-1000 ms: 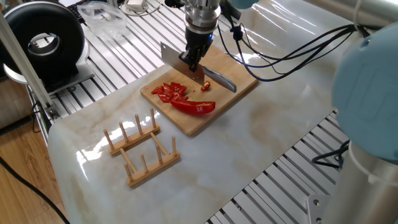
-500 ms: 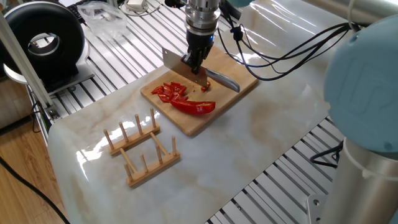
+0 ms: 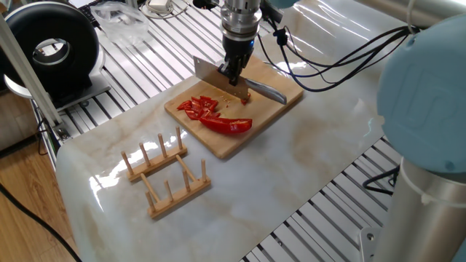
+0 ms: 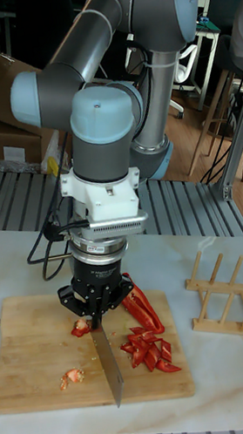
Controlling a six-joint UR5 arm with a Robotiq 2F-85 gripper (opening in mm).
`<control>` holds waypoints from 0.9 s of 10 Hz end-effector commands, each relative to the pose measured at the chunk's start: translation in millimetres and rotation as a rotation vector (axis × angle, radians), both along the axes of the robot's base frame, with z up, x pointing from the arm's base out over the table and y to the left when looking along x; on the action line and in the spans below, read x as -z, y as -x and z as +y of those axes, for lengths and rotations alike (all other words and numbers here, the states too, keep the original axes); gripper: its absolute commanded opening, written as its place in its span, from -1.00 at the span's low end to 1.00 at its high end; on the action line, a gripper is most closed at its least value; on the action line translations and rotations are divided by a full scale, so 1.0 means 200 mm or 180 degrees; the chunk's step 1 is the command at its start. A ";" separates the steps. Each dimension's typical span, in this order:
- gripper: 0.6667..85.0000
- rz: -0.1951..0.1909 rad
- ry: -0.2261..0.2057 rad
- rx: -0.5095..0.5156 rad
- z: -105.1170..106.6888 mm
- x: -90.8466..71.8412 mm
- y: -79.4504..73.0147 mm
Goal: Chop the chili peppers
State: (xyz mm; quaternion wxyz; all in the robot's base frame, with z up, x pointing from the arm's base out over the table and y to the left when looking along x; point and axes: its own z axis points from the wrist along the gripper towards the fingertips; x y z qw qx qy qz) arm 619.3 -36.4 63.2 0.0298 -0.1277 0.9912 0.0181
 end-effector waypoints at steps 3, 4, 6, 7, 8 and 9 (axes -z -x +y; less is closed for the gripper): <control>-0.98 -0.0066 0.0012 0.0037 -0.07 0.01 -0.05; -0.98 -0.0086 0.0026 0.0052 -0.08 0.00 -0.06; -0.98 -0.0135 0.0071 0.0028 -0.10 0.00 -0.08; -0.98 -0.0150 0.0077 0.0018 -0.11 0.00 -0.08; -0.98 -0.0155 0.0073 0.0009 -0.12 -0.01 -0.09; -0.98 -0.0156 0.0064 -0.0010 -0.14 -0.01 -0.09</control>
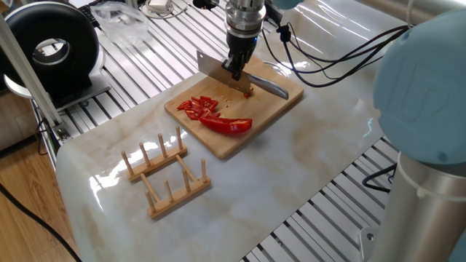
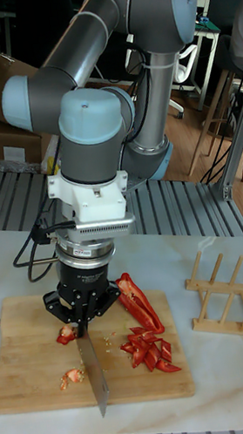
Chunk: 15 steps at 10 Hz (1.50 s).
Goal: Chop the chili peppers
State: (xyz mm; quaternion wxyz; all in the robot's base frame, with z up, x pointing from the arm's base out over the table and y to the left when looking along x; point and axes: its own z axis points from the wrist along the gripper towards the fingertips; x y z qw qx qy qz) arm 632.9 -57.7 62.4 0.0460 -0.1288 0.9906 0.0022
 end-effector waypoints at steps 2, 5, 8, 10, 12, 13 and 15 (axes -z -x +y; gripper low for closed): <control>-0.98 -0.0056 -0.0068 -0.0043 -0.06 -0.02 -0.04; -0.98 -0.0089 -0.0024 -0.0038 -0.10 0.00 -0.06; -0.98 -0.0123 0.0009 -0.0023 -0.12 0.00 -0.07; -0.98 -0.0147 0.0051 -0.0010 -0.15 -0.01 -0.08; -0.98 -0.0177 0.0088 0.0004 -0.17 -0.01 -0.09; -0.98 -0.0191 0.0108 0.0003 -0.19 -0.01 -0.09; -0.98 -0.0216 0.0114 -0.0007 -0.21 0.00 -0.10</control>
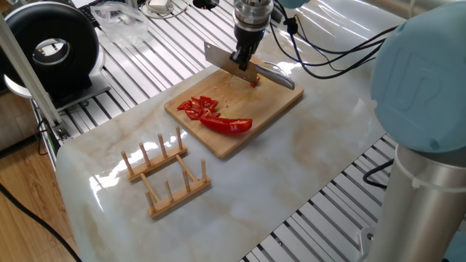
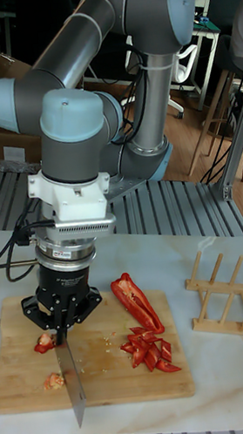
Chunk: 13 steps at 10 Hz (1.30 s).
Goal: Chop the chili peppers
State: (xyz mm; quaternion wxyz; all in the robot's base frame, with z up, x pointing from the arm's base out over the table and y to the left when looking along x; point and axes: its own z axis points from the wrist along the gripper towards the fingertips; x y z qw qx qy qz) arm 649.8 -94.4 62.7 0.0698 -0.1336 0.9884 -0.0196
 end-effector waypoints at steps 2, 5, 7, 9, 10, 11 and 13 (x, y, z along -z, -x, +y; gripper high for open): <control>-0.98 -0.0066 0.0029 0.0007 -0.06 0.01 -0.02; -0.98 -0.0067 0.0082 0.0011 -0.08 -0.01 0.00; -0.98 -0.0082 0.0086 0.0015 -0.09 0.00 -0.01; -0.98 -0.0081 0.0122 0.0005 -0.11 0.01 -0.01; -0.98 -0.0081 0.0137 0.0005 -0.12 0.00 -0.01; -0.98 -0.0086 0.0156 0.0005 -0.13 0.00 0.00; -0.98 -0.0101 0.0215 0.0003 -0.15 -0.01 0.00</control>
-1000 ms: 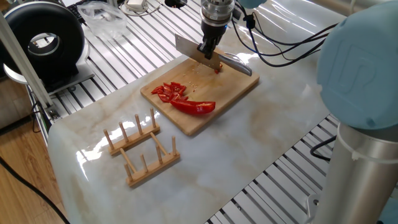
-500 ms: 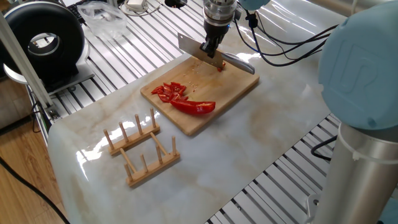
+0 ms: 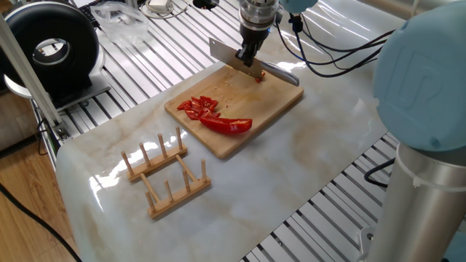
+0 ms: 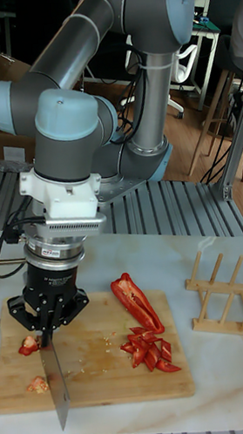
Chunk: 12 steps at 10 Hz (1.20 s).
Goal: Chop the chili peppers
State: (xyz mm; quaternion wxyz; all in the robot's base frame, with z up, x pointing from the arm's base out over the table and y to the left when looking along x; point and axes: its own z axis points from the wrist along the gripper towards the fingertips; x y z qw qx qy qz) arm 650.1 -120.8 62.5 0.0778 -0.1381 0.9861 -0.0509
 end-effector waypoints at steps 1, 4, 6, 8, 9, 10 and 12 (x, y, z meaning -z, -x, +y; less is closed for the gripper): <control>-0.98 -0.0034 0.0022 0.0019 -0.02 -0.01 0.00; -0.98 -0.0039 0.0056 0.0018 -0.04 -0.01 0.00; -0.98 -0.0050 0.0035 0.0027 -0.03 -0.02 0.00; -0.98 -0.0055 0.0013 0.0036 0.02 -0.06 -0.01; -0.98 -0.0077 0.0034 0.0000 0.04 -0.10 -0.02; -0.98 -0.0079 0.0059 -0.0029 0.05 -0.12 -0.02; -0.98 -0.0125 0.0120 -0.0097 0.05 -0.14 -0.05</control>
